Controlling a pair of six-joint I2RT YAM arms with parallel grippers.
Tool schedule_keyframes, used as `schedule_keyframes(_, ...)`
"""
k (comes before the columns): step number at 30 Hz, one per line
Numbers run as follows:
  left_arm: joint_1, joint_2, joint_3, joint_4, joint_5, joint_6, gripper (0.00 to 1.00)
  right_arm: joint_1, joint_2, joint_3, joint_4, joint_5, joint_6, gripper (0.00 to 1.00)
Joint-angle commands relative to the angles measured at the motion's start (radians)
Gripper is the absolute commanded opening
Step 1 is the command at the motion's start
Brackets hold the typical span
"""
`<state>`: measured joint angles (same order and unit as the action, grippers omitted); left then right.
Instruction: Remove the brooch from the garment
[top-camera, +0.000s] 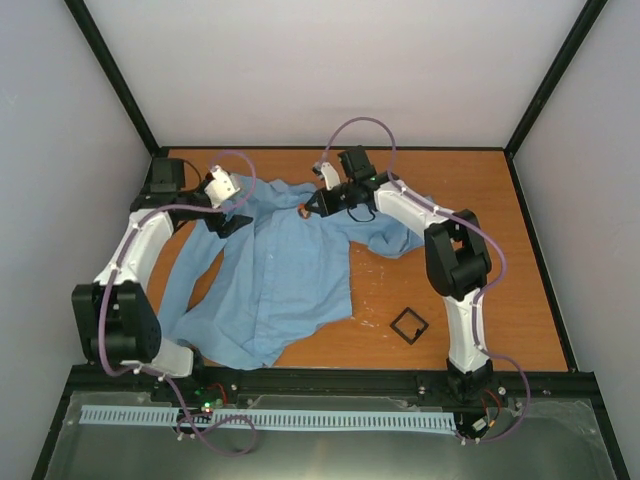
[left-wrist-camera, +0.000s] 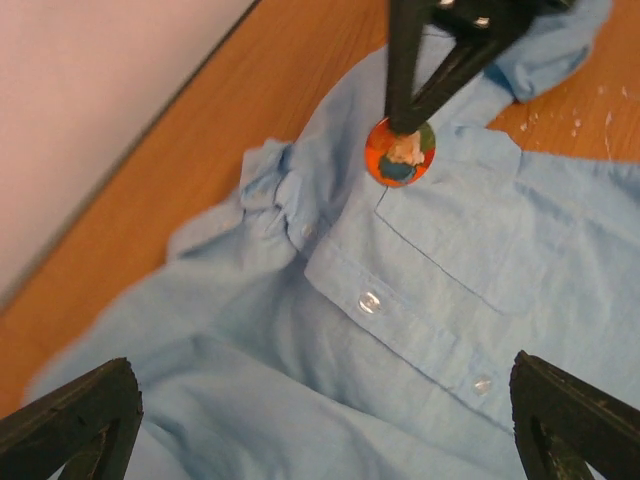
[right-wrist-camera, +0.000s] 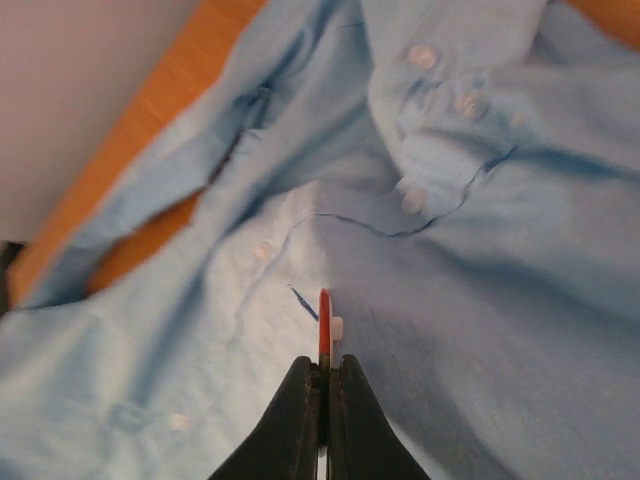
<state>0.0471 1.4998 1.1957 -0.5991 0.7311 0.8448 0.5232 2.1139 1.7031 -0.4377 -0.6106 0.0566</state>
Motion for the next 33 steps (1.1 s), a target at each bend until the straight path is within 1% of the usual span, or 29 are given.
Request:
schedule_keyframes(1,-0.046,-0.126,-0.054,0.054,-0.001,0.398,1.0,0.002,-0.054,-0.012,0.04,-0.226,0.307,0.03)
schedule_keyframes(3,-0.076,-0.194,-0.135,0.15,-0.035,0.51,1.0,0.002,-0.071,-0.068,0.136,-0.3,0.426,0.03)
schedule_keyframes(4,-0.091,-0.233,-0.188,0.223,-0.038,0.56,1.0,0.002,-0.08,-0.106,0.201,-0.341,0.523,0.03)
schedule_keyframes(6,-0.123,-0.297,-0.287,0.362,-0.027,0.632,1.0,0.002,-0.088,-0.169,0.327,-0.419,0.666,0.03)
schedule_keyframes(8,-0.144,-0.336,-0.36,0.475,-0.001,0.679,1.0,0.004,-0.099,-0.234,0.464,-0.495,0.802,0.03)
schedule_keyframes(10,-0.162,-0.357,-0.404,0.543,0.02,0.696,1.0,0.004,-0.128,-0.308,0.613,-0.514,0.904,0.03)
schedule_keyframes(12,-0.168,-0.374,-0.44,0.592,0.048,0.717,0.99,0.004,-0.154,-0.366,0.71,-0.523,0.984,0.03)
schedule_keyframes(14,-0.171,-0.4,-0.505,0.648,0.078,0.759,0.99,0.007,-0.172,-0.388,0.739,-0.533,1.024,0.03)
schedule_keyframes(16,-0.173,-0.423,-0.57,0.738,0.112,0.816,0.97,0.011,-0.19,-0.402,0.742,-0.534,1.039,0.02)
schedule_keyframes(19,-0.176,-0.436,-0.627,0.816,0.17,0.879,0.91,0.022,-0.205,-0.423,0.789,-0.536,1.089,0.03)
schedule_keyframes(20,-0.177,-0.436,-0.637,0.849,0.184,0.881,0.88,0.025,-0.206,-0.432,0.813,-0.534,1.109,0.03)
schedule_keyframes(24,-0.191,-0.419,-0.662,0.979,0.201,0.864,0.85,0.037,-0.203,-0.453,0.849,-0.514,1.146,0.02)
schedule_keyframes(27,-0.191,-0.416,-0.68,1.052,0.223,0.888,0.81,0.041,-0.193,-0.47,0.943,-0.509,1.227,0.03)
schedule_keyframes(29,-0.191,-0.409,-0.685,1.083,0.225,0.902,0.78,0.045,-0.19,-0.468,0.982,-0.502,1.253,0.03)
schedule_keyframes(33,-0.191,-0.389,-0.677,1.061,0.191,0.952,0.7,0.054,-0.185,-0.46,1.015,-0.5,1.28,0.03)
